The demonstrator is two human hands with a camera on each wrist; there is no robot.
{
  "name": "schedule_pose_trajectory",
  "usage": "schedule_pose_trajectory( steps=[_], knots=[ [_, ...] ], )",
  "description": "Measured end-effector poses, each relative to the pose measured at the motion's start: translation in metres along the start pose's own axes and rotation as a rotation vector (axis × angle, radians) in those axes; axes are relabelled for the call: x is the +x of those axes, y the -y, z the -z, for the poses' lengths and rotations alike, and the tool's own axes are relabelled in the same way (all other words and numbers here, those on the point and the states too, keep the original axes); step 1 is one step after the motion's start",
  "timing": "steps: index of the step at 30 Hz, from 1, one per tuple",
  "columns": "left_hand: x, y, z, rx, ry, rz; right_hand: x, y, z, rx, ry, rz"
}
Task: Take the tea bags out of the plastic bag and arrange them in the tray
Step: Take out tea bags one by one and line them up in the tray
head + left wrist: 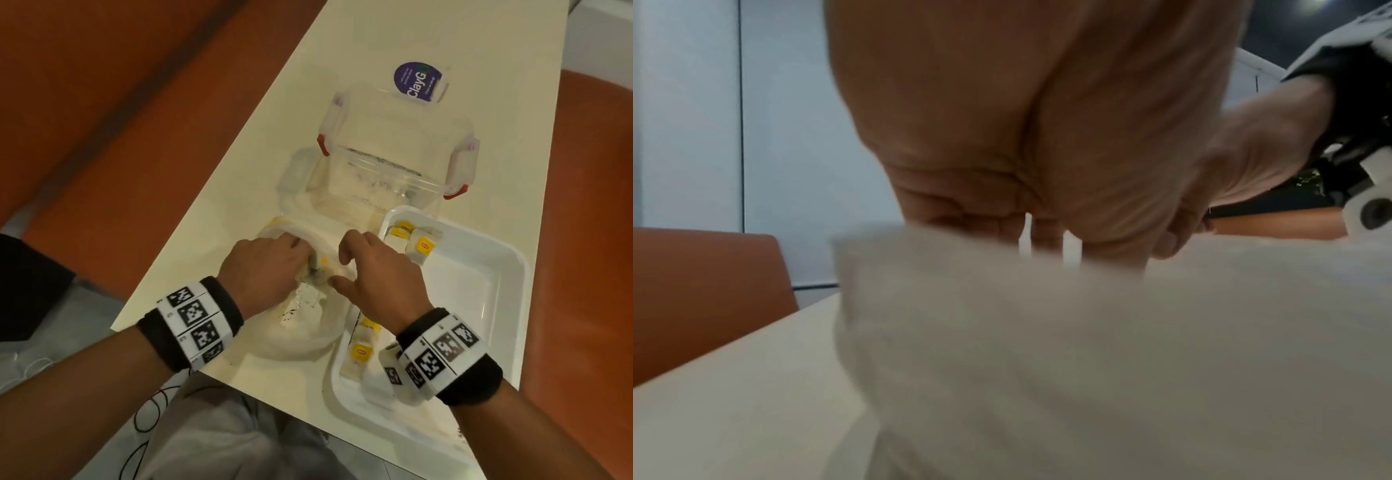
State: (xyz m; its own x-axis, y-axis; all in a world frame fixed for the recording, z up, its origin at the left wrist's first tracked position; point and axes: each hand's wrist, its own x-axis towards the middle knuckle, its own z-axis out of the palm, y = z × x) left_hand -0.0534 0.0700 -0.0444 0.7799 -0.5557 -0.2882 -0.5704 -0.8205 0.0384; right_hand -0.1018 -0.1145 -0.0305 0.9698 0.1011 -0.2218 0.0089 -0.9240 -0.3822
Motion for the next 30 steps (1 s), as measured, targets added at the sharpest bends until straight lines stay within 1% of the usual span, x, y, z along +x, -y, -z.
schedule_pose_trajectory(
  steps=[5, 11, 15, 18, 20, 23, 25, 28, 30],
  knots=[
    [0.015, -0.01, -0.009, -0.022, -0.047, 0.038, 0.01, -0.005, 0.002, 0.026, -0.048, -0.064],
    [0.016, -0.016, -0.016, -0.165, -0.111, 0.052, 0.0, -0.006, -0.002, 0.071, -0.017, -0.098],
    [0.011, -0.005, -0.009, -0.262, -0.091, 0.116, 0.0, -0.006, -0.007, 0.133, -0.05, -0.133],
    [0.005, -0.001, -0.004, -0.388, -0.07, 0.153, 0.001, -0.005, -0.009, 0.165, -0.07, -0.134],
    [0.002, 0.004, -0.004, -0.546, -0.02, 0.156, 0.002, -0.007, -0.009, 0.191, -0.078, -0.142],
    [-0.002, 0.009, -0.004, -0.859, 0.031, 0.158, 0.001, -0.01, -0.009, 0.222, -0.086, -0.158],
    [-0.005, 0.009, 0.0, -1.124, 0.06, 0.241, 0.001, -0.011, -0.008, 0.231, -0.085, -0.169],
    [-0.007, 0.004, 0.008, -1.553, 0.209, 0.429, 0.001, -0.013, -0.008, 0.255, -0.085, -0.177],
    [-0.008, 0.004, 0.009, -1.675, 0.223, 0.479, 0.001, -0.013, -0.009, 0.275, -0.09, -0.184]
  ],
)
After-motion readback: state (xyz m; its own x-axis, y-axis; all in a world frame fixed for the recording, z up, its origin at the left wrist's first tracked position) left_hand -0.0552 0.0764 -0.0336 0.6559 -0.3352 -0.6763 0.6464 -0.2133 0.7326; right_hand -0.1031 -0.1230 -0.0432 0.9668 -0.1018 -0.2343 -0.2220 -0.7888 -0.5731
